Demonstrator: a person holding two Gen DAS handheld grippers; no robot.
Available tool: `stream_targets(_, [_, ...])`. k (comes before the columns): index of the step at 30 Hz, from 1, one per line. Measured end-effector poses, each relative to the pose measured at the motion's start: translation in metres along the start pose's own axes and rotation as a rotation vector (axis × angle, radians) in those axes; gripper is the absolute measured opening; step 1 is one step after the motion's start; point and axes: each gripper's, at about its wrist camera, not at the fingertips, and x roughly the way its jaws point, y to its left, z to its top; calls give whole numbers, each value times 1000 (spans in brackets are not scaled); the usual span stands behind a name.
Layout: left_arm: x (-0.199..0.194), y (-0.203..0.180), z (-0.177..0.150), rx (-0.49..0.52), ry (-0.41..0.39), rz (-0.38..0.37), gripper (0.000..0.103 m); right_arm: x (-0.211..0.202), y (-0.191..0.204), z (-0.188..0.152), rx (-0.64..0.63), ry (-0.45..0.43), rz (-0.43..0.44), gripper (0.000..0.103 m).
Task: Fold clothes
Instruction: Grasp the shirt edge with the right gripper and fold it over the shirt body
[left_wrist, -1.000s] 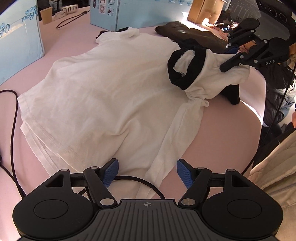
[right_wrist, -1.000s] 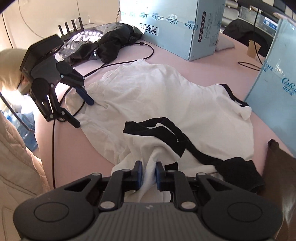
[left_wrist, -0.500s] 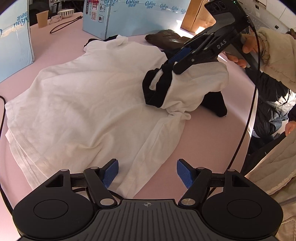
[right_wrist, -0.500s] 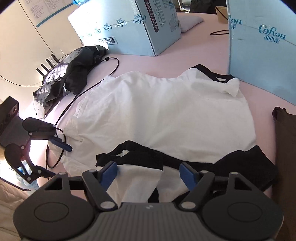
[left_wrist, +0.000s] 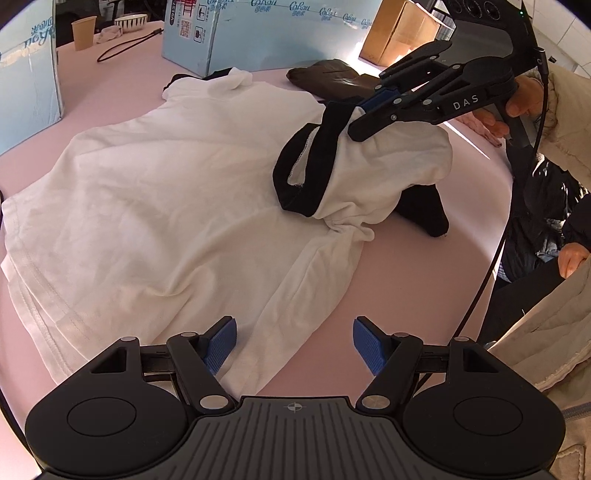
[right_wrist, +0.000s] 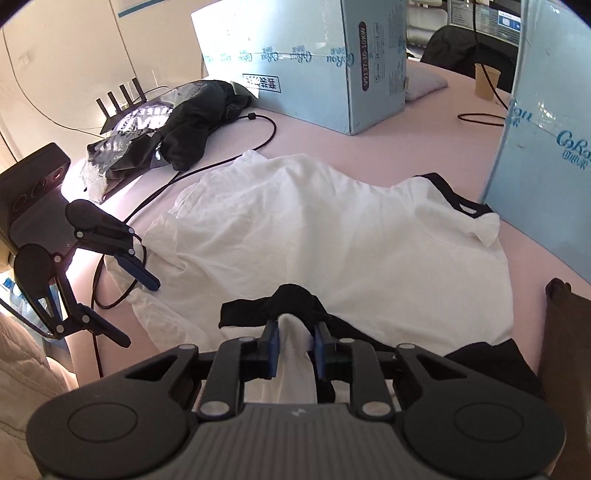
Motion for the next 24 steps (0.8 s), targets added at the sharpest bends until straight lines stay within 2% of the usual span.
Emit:
stream_targets(7, [0, 1, -2, -2, 2, 7, 71, -14, 35, -5, -88, 16, 6, 12])
stream_targets(10, [-2, 1, -5, -1, 7, -1, 71, -25, 54, -11, -134, 46, 34, 12])
stream_targets(17, [-11, 3, -14, 16, 22, 14, 71, -21, 107, -46, -173, 203, 194, 12])
stream_targets(20, [-18, 6, -17, 10, 23, 20, 71, -10, 125, -66, -177, 254, 210, 12])
stream_targets(24, [-23, 9, -24, 0, 46, 5, 71, 5, 123, -83, -111, 280, 164, 14])
